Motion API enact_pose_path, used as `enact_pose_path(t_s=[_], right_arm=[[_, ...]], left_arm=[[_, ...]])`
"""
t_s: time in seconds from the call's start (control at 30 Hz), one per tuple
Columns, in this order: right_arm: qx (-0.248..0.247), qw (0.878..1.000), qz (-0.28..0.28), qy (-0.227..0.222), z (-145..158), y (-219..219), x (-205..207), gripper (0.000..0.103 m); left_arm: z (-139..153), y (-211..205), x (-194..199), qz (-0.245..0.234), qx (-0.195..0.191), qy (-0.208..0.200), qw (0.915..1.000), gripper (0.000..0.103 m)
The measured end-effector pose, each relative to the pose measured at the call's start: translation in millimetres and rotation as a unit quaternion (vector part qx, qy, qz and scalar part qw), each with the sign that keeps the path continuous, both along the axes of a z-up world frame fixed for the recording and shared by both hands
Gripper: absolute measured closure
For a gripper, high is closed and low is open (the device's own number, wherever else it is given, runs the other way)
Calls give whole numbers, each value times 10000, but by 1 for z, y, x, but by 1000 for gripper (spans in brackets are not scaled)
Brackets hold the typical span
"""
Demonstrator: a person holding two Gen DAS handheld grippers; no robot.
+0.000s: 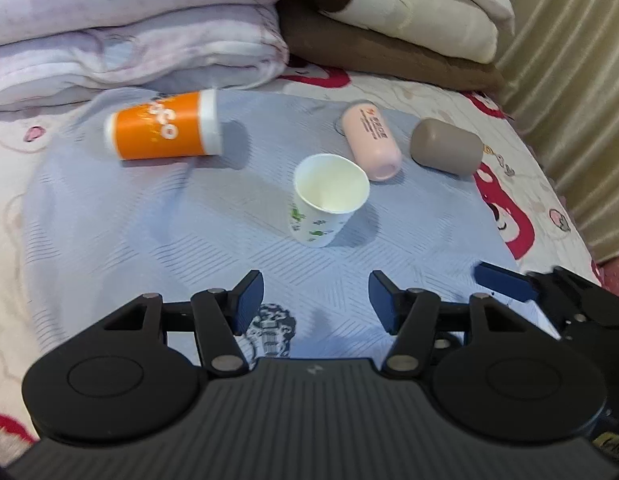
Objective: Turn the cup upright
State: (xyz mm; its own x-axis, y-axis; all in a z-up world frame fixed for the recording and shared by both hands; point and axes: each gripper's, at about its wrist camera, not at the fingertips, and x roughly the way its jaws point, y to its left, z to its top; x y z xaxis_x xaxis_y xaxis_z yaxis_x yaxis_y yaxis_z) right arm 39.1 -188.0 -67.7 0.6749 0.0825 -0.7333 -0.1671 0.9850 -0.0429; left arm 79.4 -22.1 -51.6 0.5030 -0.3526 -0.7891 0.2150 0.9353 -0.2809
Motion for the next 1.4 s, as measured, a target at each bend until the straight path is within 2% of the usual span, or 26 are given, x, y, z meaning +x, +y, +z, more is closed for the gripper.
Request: enact_pose_path(t_s=[0.2,0.33,0.47,0.6,0.67,0.73,0.93,1.17,1.4], right_arm=[[-140,9995,-287,74,19,-7,-17,20],[-120,9993,-345,16,34,-7,-31,20],[-103,9991,-386,-161,55,-10,-47,19],[-21,9982,-508,-305,75,-17,-61,10],[-27,9982,-500,-326,81,-19,-67,8],[-18,9981,-534,-319,86,-21,-72,5],[-143,9955,-836,-410,100,-26,-85,5],[-177,9934,-1071,-377,109,-27,-100,5],[-132,9932,-1126,-275,109,-26,-108,5]], left_arm=[[37,0,-25,103,359,-396,9985,40],[58,1,-42,103,441,-598,9972,32],[70,-1,-56,64,564,-588,9967,31],[78,1,-70,191,566,-644,9961,29],[82,4,-78,273,577,-706,9955,17],[87,6,-85,354,622,-813,9941,15],[99,12,-103,414,774,-963,9915,6],[97,17,-114,566,1028,-713,9905,5],[87,14,-118,510,1377,-513,9878,5]])
